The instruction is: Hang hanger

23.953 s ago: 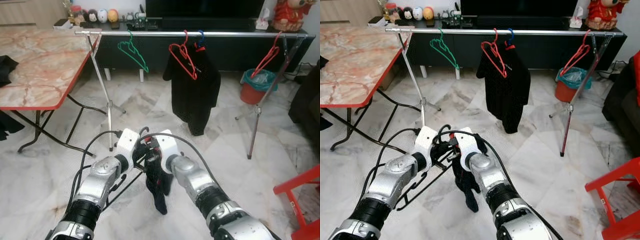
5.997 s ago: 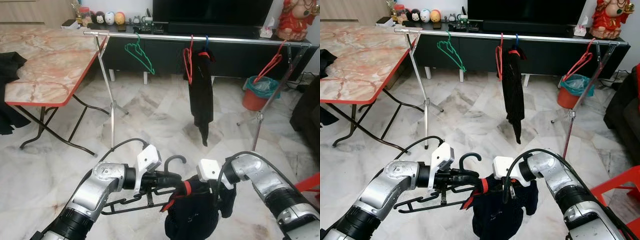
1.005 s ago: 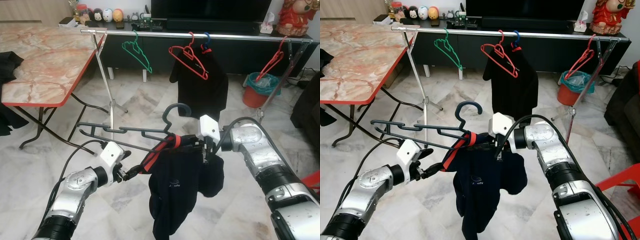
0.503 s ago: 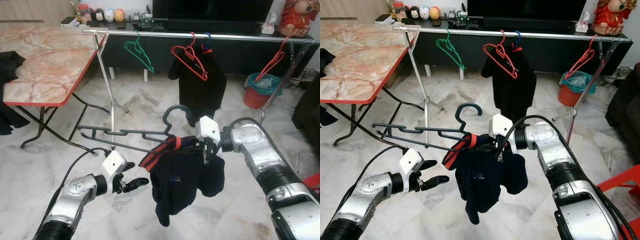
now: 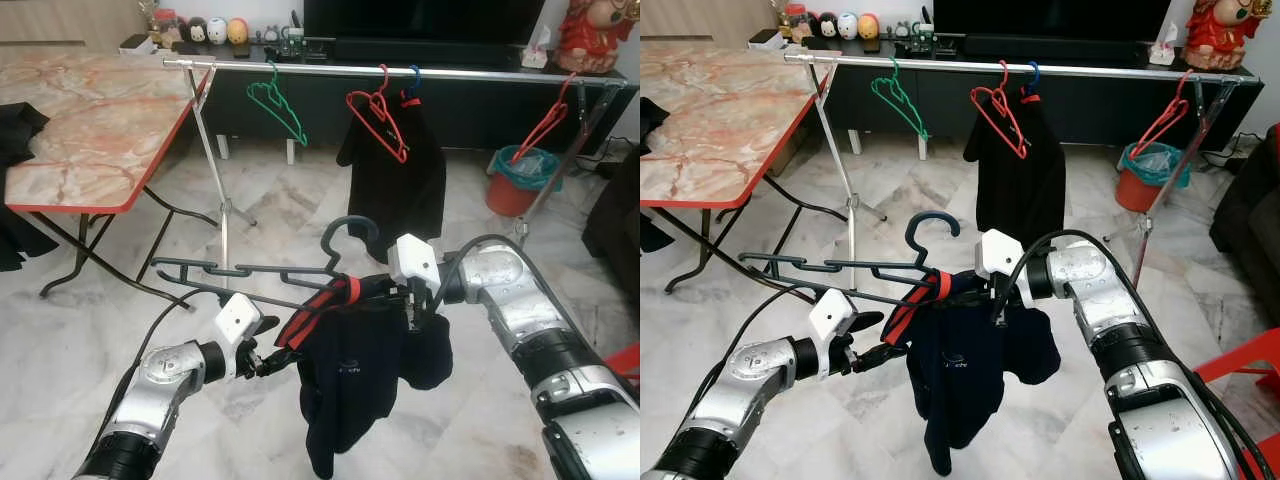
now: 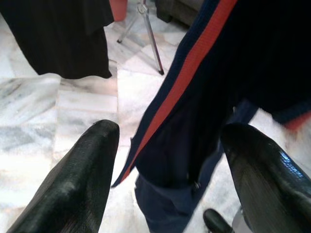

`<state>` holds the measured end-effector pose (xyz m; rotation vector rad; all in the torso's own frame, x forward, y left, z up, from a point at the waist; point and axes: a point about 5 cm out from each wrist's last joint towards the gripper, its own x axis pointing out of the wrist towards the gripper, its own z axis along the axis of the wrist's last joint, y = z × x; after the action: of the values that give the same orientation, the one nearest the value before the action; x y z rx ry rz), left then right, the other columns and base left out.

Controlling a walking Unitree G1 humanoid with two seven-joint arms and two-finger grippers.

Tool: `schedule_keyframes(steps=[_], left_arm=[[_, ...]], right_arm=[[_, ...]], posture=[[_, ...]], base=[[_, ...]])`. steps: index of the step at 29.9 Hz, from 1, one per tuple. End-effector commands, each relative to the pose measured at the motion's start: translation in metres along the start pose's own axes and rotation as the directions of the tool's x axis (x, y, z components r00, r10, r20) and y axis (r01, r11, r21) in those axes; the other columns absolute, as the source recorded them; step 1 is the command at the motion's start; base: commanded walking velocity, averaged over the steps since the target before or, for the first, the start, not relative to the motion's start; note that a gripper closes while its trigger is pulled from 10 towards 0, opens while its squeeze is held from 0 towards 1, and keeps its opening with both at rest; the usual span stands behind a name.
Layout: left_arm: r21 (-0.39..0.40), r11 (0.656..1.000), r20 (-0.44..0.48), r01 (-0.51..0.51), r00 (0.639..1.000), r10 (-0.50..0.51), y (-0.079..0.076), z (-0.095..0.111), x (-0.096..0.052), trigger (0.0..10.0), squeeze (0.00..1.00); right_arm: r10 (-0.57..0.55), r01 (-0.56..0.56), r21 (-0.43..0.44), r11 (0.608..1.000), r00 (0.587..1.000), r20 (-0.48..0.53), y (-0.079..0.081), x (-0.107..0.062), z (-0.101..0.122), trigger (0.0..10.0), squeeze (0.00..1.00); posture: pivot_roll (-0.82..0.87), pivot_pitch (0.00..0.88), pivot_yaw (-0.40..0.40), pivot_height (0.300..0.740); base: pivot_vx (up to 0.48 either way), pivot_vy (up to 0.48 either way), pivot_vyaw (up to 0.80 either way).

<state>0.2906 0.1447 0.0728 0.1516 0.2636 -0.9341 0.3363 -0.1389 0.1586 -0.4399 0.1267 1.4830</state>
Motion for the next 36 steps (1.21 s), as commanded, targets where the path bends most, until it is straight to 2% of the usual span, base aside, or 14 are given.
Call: schedule_keyframes(steps=[1, 13, 24, 27, 36], left_arm=[[0.022, 1.000, 0.012, 0.005, 1.000, -0.005, 0.000, 0.006, 0.006, 10.0, 0.00], [0.037, 0.999, 0.028, 0.036, 0.999, -0.037, -0.008, 0.011, 0.019, 10.0, 0.00], [0.093, 0.994, -0.077, 0.052, 0.996, -0.045, 0.001, -0.002, 0.002, 10.0, 0.00], [0.119, 0.993, -0.087, 0.008, 0.996, 0.002, 0.008, -0.002, 0.002, 10.0, 0.00], [0.135, 0.990, -0.056, -0.048, 0.997, 0.056, 0.010, 0.002, 0.012, 10.0, 0.00]], right_arm=[[0.010, -0.009, -0.048, 0.999, 1.000, 0.029, -0.004, 0.000, 0.013, 10.0, 0.00], [0.027, -0.024, -0.059, 0.998, 0.999, 0.042, -0.003, 0.000, 0.018, 10.0, 0.00], [0.035, -0.033, -0.054, 0.998, 0.999, 0.030, -0.002, -0.001, 0.016, 10.0, 0.00], [0.040, -0.039, -0.054, 0.998, 0.999, 0.025, -0.001, -0.001, 0.016, 10.0, 0.00], [0.046, -0.044, -0.058, 0.997, 0.999, 0.021, -0.001, 0.000, 0.017, 10.0, 0.00]], posture=[[0.08, 0.000, -0.007, 0.740], [0.07, 0.000, -0.009, 0.740], [0.08, 0.000, -0.011, 0.740], [0.08, 0.000, -0.013, 0.740], [0.07, 0.000, -0.013, 0.740]], base=[[0.000, 0.000, 0.00], [0.000, 0.000, 0.00], [0.000, 0.000, 0.00], [0.000, 0.000, 0.00], [0.000, 0.000, 0.00]])
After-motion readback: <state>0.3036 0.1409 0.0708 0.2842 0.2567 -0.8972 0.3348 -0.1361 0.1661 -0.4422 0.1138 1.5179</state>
